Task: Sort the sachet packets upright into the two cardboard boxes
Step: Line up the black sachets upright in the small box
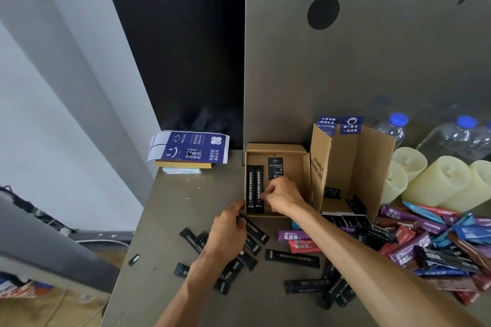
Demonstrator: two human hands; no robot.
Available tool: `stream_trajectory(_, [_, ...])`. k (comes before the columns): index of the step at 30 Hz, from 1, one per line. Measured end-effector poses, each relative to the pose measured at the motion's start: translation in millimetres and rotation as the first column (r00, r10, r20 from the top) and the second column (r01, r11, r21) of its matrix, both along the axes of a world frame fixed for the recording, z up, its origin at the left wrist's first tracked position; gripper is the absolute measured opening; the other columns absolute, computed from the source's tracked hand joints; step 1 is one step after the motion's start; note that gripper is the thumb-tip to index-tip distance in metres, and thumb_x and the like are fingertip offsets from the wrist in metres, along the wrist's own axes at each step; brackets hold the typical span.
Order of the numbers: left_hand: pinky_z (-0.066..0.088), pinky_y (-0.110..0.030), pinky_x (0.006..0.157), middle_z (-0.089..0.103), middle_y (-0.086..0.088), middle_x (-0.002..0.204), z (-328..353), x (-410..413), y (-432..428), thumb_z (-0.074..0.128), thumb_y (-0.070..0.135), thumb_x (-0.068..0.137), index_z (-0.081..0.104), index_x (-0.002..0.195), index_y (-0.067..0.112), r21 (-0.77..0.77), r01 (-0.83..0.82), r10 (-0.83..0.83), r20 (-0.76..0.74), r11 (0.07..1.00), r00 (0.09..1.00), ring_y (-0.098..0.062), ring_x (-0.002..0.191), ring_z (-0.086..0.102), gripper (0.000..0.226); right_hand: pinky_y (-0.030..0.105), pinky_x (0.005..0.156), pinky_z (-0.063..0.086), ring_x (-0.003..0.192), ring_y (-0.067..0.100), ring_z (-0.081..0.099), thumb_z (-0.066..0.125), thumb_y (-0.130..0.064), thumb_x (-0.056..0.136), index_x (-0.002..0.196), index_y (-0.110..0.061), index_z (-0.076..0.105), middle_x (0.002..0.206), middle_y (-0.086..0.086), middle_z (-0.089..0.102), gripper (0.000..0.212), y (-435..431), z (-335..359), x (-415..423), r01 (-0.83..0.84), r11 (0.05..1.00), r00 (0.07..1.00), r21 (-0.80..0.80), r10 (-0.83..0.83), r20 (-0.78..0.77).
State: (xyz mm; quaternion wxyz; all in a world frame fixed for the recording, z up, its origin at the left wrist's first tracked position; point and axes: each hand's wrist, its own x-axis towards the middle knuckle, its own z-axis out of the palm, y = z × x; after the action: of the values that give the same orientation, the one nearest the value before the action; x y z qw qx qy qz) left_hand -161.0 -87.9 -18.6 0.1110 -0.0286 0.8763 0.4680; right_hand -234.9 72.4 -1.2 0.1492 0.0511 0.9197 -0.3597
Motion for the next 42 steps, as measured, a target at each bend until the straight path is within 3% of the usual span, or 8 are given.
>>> stream_trajectory(11, [0.042,0.001,0.056,0.063,0.005,0.126,0,-1,-1,0.044,0.001,0.099,0.048,0.143,0.025,-0.009,0.005,-0.005,-0.010,1.000,1.000,0.021,0.065,0.052,0.050,0.037,0.085,0.059,0.090,0.019,0.067,0.071,-0.019,0.090,0.088,-0.021,0.060,0.099,0.003,0.066,0.011,1,0,-2,-0.014,1.000,1.000,-0.019,0.014,-0.014])
stream_trajectory(16, [0.044,-0.001,0.066,0.063,0.000,0.128,9,3,-3,0.044,0.001,0.098,0.049,0.140,0.023,-0.071,0.014,-0.016,-0.037,0.997,0.999,0.000,0.084,0.062,0.048,0.037,0.083,0.059,0.088,0.019,0.068,0.074,-0.023,0.088,0.091,-0.018,0.062,0.098,0.003,0.067,0.013,3,6,1,-0.013,1.000,1.000,-0.025,0.013,-0.015])
stream_trajectory(18, [0.053,-0.018,0.076,0.065,-0.003,0.124,9,7,-10,0.044,0.002,0.097,0.052,0.136,0.023,-0.105,0.004,-0.010,-0.055,0.994,0.998,-0.017,0.094,0.068,0.045,0.034,0.080,0.060,0.083,0.016,0.068,0.075,-0.024,0.088,0.090,-0.017,0.064,0.093,0.001,0.067,0.013,6,14,10,-0.003,0.999,0.998,-0.047,0.001,-0.055])
stream_trajectory(23, [0.055,-0.026,0.085,0.062,0.002,0.132,0,25,-34,0.046,-0.002,0.093,0.056,0.137,0.022,-0.231,-0.018,-0.024,-0.177,0.973,0.984,-0.018,0.095,0.068,0.051,0.014,0.064,0.050,0.069,-0.001,0.063,0.071,-0.025,0.091,0.085,-0.023,0.069,0.080,-0.012,0.067,0.007,15,25,70,-0.101,0.995,0.986,-0.026,0.097,-0.135])
stream_trajectory(27, [0.026,-0.029,0.114,0.051,0.009,0.145,-20,44,-40,0.049,0.002,0.090,0.057,0.136,0.025,-0.458,0.101,-0.252,-0.280,0.883,0.926,-0.017,0.138,0.042,0.052,0.022,0.068,0.056,0.073,0.000,0.066,0.065,-0.035,0.095,0.098,-0.024,0.074,0.086,-0.012,0.072,0.015,8,2,104,-0.143,0.979,0.975,0.149,0.165,-0.150])
stream_trajectory(31, [0.012,-0.033,0.118,0.050,0.016,0.145,-37,60,-43,0.040,0.018,0.086,0.060,0.132,0.034,-0.616,0.179,-0.395,-0.235,0.768,0.888,-0.017,0.145,0.032,0.052,0.032,0.078,0.056,0.092,0.013,0.067,0.056,-0.040,0.099,0.113,-0.026,0.066,0.104,-0.004,0.070,0.022,-4,-15,105,-0.131,0.915,0.959,0.381,0.214,-0.185])
stream_trajectory(35, [0.007,-0.029,0.120,0.056,0.019,0.137,-36,63,-45,0.032,0.022,0.086,0.063,0.126,0.034,-0.586,0.113,-0.327,-0.273,0.802,0.905,-0.015,0.144,0.034,0.052,0.036,0.079,0.056,0.090,0.017,0.067,0.057,-0.035,0.098,0.111,-0.027,0.065,0.104,-0.002,0.069,0.017,-10,-22,101,-0.096,0.909,0.966,0.405,0.183,-0.182])
stream_trajectory(42, [0.026,-0.022,0.108,0.063,0.012,0.123,-23,58,-40,0.052,-0.001,0.085,0.067,0.117,0.025,-0.423,-0.001,-0.159,-0.342,0.906,0.926,-0.014,0.129,0.044,0.044,0.034,0.085,0.053,0.102,0.017,0.065,0.061,-0.042,0.096,0.122,-0.025,0.062,0.111,-0.002,0.069,0.031,-7,-21,98,-0.088,0.945,0.966,0.314,0.158,-0.205])
